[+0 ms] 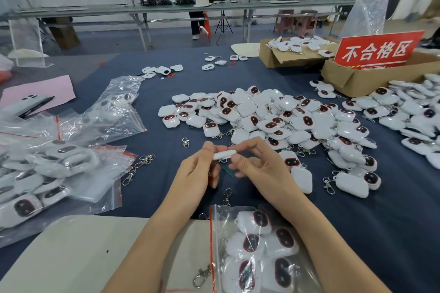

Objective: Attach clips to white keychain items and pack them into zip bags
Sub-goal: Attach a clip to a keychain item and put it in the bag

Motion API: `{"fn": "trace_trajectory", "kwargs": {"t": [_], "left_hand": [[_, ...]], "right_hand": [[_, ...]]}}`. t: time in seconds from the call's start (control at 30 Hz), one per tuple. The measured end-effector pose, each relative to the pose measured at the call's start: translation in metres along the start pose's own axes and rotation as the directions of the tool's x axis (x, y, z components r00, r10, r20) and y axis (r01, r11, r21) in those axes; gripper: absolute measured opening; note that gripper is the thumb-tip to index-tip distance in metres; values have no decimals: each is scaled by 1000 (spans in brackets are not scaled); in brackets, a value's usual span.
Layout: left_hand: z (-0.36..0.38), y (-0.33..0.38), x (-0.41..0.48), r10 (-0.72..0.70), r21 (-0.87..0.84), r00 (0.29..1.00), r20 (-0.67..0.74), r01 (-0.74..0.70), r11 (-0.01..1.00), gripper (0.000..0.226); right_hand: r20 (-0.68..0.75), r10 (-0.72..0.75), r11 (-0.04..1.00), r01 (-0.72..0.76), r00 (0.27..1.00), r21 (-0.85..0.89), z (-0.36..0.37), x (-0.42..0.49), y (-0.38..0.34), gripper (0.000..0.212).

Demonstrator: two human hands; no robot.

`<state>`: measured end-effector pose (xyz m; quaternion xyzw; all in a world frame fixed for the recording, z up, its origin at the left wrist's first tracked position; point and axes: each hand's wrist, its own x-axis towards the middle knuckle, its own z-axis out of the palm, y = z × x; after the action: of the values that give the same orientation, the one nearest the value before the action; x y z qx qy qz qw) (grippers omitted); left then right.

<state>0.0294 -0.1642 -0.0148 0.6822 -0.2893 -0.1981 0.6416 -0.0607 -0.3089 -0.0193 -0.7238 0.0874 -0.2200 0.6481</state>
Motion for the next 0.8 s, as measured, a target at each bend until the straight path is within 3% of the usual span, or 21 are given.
{"fn": "trace_trajectory", "kwargs": {"t": [0.1,0.27,0.57,0.8], "left_hand": [[2,-1,-4,44,79,999,15,-45,996,51],[5,1,-6,137,-8,990,30,-137,991,29],[-1,5,-7,125,26,991,-45,-124,992,23],[3,7,-7,104,-4,994,-25,-105,995,22]], "right_hand": [[30,-32,999,32,999,14,0,-2,-5,22],[-32,-48,997,50,998,64,0,-2,-7,21],[1,-30,982,30,1000,188,2,-1,-4,8],[-33,4,986,2,999,164,-2,0,-2,18]]}}
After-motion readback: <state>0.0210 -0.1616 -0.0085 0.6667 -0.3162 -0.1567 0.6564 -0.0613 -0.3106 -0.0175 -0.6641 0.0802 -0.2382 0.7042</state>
